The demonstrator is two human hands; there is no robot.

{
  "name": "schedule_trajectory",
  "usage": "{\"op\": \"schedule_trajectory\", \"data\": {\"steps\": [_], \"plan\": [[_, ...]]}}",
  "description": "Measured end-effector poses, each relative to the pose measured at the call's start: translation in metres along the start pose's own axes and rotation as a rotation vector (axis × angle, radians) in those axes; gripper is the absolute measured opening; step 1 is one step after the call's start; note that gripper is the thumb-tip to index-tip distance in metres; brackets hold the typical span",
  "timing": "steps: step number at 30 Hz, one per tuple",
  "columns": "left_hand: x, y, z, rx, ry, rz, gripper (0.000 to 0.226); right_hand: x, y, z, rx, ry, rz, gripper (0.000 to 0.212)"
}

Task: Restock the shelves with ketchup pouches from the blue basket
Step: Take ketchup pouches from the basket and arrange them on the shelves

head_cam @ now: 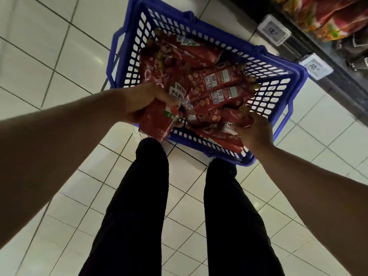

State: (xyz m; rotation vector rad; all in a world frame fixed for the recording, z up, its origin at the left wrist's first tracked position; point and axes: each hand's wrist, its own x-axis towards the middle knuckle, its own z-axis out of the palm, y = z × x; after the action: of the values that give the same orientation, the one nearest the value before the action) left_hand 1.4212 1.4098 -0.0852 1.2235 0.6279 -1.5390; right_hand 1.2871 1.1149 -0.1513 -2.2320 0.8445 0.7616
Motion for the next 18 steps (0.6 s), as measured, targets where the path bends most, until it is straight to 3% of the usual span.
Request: {"op": "schedule_trajectory", "data": {"steps": [5, 9, 14, 18], "plan": [[-0.077, 0.016, 0.021, -0.155, -0.002, 0.088, 0.052, -0.055, -0.045, -0.087, 0.172, 0.091, -0.057, 0.045], [-0.179, 0.045, 0.056, -0.22, -0.149, 0.235, 0.032, -0.123, -0.121, -0.188, 0.635, -0.057, -0.16, 0.032], [-0.308, 0.095, 0.097, -0.277, -0.14, 0.374, 0.053, -0.216, -0.223, -0.291, 1.214, -0.271, -0.201, 0.016], [-0.399, 0.138, 0.125, -0.321, -0.135, 0.479, 0.067, -0.286, -0.3, -0.344, 1.491, -0.351, -0.226, 0.048]]}}
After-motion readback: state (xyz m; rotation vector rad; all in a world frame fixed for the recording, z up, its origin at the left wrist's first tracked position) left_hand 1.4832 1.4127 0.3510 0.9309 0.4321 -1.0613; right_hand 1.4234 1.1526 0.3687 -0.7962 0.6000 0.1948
